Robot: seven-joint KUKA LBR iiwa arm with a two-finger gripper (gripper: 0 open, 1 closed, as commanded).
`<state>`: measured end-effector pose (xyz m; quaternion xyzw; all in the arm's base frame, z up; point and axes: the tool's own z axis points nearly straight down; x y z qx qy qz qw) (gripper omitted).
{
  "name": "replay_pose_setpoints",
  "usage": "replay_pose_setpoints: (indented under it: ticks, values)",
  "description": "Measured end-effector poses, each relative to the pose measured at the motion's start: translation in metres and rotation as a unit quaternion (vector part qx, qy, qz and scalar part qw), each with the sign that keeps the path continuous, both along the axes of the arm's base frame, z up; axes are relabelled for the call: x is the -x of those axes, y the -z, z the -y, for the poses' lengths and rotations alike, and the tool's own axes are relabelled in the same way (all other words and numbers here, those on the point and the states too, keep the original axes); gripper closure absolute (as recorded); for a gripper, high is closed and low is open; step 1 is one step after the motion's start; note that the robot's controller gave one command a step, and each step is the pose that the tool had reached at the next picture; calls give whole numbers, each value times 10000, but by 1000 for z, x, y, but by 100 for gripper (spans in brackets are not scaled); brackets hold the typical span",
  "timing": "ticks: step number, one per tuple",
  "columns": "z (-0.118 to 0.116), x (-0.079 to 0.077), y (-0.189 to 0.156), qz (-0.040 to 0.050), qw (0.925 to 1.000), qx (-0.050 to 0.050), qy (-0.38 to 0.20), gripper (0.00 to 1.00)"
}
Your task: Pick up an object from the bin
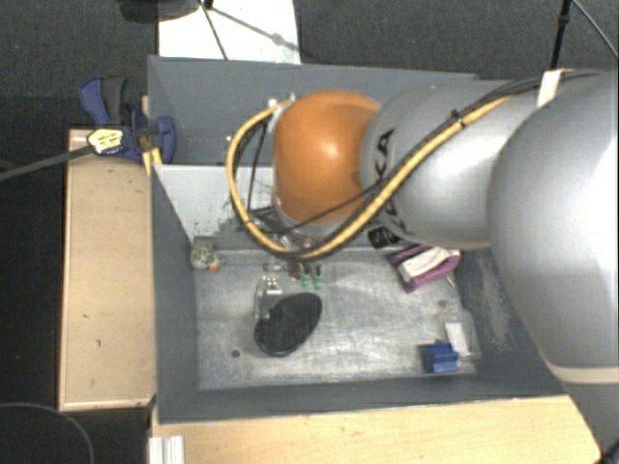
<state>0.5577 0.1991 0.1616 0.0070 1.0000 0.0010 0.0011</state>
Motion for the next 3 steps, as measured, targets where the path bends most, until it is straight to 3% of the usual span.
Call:
replay_pose_setpoints:
  ticks: [1, 2, 3]
  values:
    - [71, 42, 91, -26, 9999, 9, -163, 0]
    - [69, 41, 90, -19, 9999, 4, -156, 100]
    - [62, 47, -73, 37, 9973, 2, -738, 100]
